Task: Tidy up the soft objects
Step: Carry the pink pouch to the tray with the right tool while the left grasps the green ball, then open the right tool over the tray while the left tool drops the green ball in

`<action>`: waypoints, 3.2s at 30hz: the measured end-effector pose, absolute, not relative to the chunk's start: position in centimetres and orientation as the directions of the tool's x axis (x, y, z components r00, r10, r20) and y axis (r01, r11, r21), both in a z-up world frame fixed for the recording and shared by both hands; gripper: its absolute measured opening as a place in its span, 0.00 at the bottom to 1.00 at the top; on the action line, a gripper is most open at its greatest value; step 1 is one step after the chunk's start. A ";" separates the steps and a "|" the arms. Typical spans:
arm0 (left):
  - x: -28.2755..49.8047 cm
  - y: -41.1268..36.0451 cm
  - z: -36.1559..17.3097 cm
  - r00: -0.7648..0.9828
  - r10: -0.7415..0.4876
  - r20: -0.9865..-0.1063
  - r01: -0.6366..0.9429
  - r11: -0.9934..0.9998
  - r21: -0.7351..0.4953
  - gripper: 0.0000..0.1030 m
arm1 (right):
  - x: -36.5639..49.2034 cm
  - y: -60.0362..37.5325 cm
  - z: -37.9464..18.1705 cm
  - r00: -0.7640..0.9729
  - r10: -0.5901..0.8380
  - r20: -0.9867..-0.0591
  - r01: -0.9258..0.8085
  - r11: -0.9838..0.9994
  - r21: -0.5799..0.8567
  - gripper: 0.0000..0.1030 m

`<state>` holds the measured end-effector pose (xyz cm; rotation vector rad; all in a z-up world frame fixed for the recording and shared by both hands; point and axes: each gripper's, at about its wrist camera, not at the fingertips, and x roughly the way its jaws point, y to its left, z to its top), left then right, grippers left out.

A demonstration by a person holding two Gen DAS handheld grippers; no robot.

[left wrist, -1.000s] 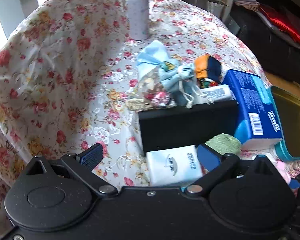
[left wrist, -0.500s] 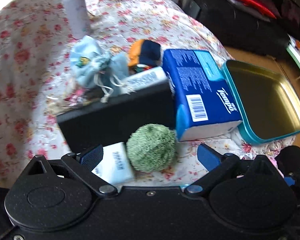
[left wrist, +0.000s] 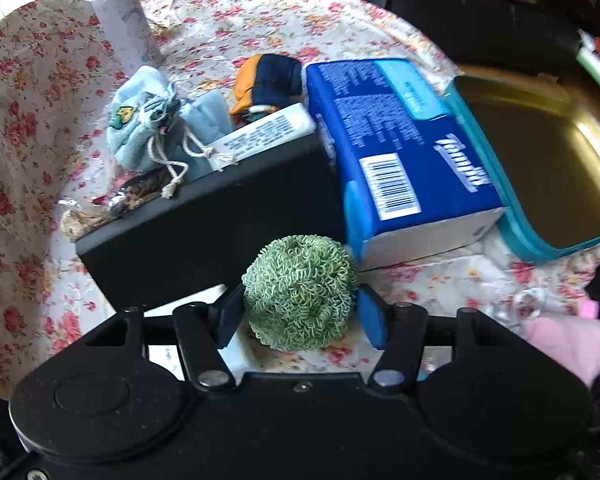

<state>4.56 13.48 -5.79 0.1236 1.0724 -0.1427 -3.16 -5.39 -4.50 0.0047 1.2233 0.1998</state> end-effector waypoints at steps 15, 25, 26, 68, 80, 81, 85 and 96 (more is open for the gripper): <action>1.1 13.1 -0.9 0.527 -0.136 -0.839 0.176 0.983 -0.049 0.54 | -4.5 -5.4 -4.0 0.340 0.142 -0.930 -0.153 0.984 0.094 0.62; 0.4 11.1 0.9 0.551 -0.166 -0.818 0.220 0.974 -0.049 0.54 | -5.1 -9.3 -1.1 0.418 0.165 -0.893 -0.059 0.986 0.155 0.61; 0.4 11.0 0.8 0.551 -0.166 -0.818 0.223 0.974 -0.048 0.54 | -5.0 -10.0 -0.5 0.436 0.161 -0.885 -0.039 0.986 0.160 0.61; 6.3 -2.5 0.3 0.461 -0.265 -0.847 0.414 0.908 -0.059 0.55 | 2.3 -27.3 -0.7 0.585 -0.186 -0.789 0.546 0.810 0.214 0.78; 6.5 -2.3 -0.4 0.465 -0.224 -0.856 0.386 0.922 -0.032 0.71 | 0.3 -25.8 -1.2 0.563 -0.148 -0.813 0.517 0.830 0.207 0.78; 6.4 -2.0 -0.4 0.467 -0.220 -0.857 0.382 0.924 -0.029 0.72 | 0.2 -25.5 -1.3 0.559 -0.144 -0.816 0.512 0.834 0.204 0.78; 5.9 -0.4 -0.5 0.468 -0.190 -0.863 0.353 0.936 -0.014 0.79 | -0.3 -24.3 -1.4 0.546 -0.129 -0.828 0.493 0.848 0.194 0.78; 4.0 6.6 -0.5 0.486 -0.064 -0.872 0.207 0.977 0.044 0.80 | -2.1 -20.6 -1.7 0.498 -0.061 -0.865 0.430 0.884 0.186 0.78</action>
